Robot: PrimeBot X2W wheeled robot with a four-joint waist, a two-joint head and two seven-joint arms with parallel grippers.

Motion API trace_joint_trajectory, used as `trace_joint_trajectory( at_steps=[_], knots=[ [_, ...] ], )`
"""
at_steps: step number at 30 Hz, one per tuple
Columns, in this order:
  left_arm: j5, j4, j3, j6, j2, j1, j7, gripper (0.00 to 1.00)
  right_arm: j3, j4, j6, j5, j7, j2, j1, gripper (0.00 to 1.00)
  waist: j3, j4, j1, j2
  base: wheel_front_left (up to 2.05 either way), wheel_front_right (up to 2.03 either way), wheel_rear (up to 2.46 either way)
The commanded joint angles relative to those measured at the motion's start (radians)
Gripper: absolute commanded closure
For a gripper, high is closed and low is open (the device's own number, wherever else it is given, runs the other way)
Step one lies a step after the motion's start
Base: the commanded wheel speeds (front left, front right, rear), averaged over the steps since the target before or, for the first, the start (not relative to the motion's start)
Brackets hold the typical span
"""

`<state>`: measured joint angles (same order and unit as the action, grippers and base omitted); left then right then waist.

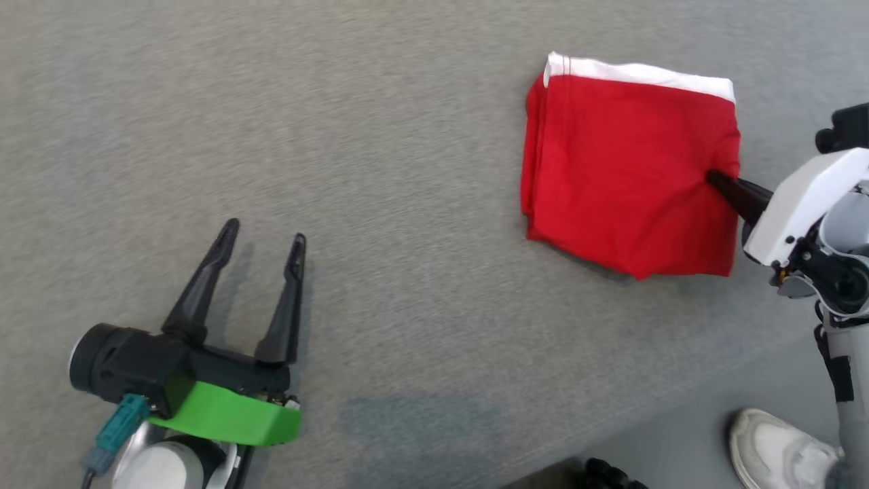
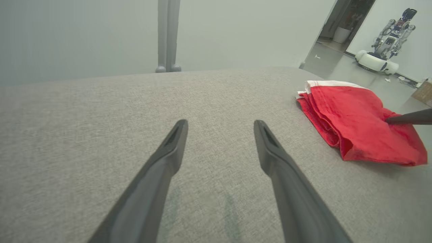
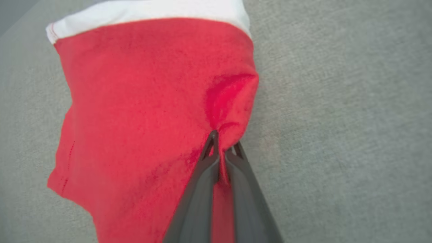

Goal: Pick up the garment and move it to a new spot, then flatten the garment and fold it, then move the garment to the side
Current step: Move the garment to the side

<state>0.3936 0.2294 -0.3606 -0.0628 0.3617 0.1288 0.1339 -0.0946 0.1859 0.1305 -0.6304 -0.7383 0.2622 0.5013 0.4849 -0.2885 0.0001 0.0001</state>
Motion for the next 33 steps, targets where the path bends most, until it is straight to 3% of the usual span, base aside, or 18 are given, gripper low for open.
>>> trace_joint_trajectory(
  at_steps=[1, 8, 17, 23, 32, 33],
  knots=[
    [-0.008, 0.008, -0.004, 0.004, 0.008, 0.009, -0.007, 0.0, -0.008, 0.008, 0.0, 0.006, 0.024, 0.006, -0.007, 1.0, 0.012, -0.144, -0.0001, -0.0001, 0.0, 0.0, 0.0],
    [-0.019, 0.034, -0.003, -0.014, 0.026, 0.013, -0.041, 0.0, -0.003, 0.129, 0.0, 0.156, 0.198, 0.025, 0.091, 1.0, 0.046, -0.131, -0.0001, -0.0001, 0.0, 0.0, 0.0],
    [-0.018, 0.072, -0.013, -0.033, 0.034, -0.032, -0.066, 0.0, -0.086, 0.387, 0.0, 0.423, 0.435, -0.018, 0.346, 1.0, 0.054, -0.083, -0.0001, -0.0001, 0.0, 0.0, 0.0],
    [-0.019, 0.084, -0.028, -0.037, 0.041, -0.058, -0.077, 0.0, -0.172, 0.536, 0.0, 0.589, 0.5, -0.004, 0.45, 1.0, 0.058, -0.053, -0.0001, -0.0001, 0.0, 0.0, 0.0],
    [-0.019, 0.111, -0.011, -0.051, 0.063, -0.072, -0.092, 0.0, -0.358, 0.627, 0.0, 0.8, 0.541, 0.031, 0.473, 1.0, 0.071, -0.037, -0.0001, -0.0001, 0.0, 0.0, 0.0],
    [-0.02, 0.113, -0.01, -0.052, 0.065, -0.071, -0.091, 0.0, -0.387, 0.632, 0.0, 0.83, 0.538, 0.027, 0.466, 0.89, 0.07, -0.037, -0.0001, -0.0001, 0.0, 0.0, 0.0]
  ],
)
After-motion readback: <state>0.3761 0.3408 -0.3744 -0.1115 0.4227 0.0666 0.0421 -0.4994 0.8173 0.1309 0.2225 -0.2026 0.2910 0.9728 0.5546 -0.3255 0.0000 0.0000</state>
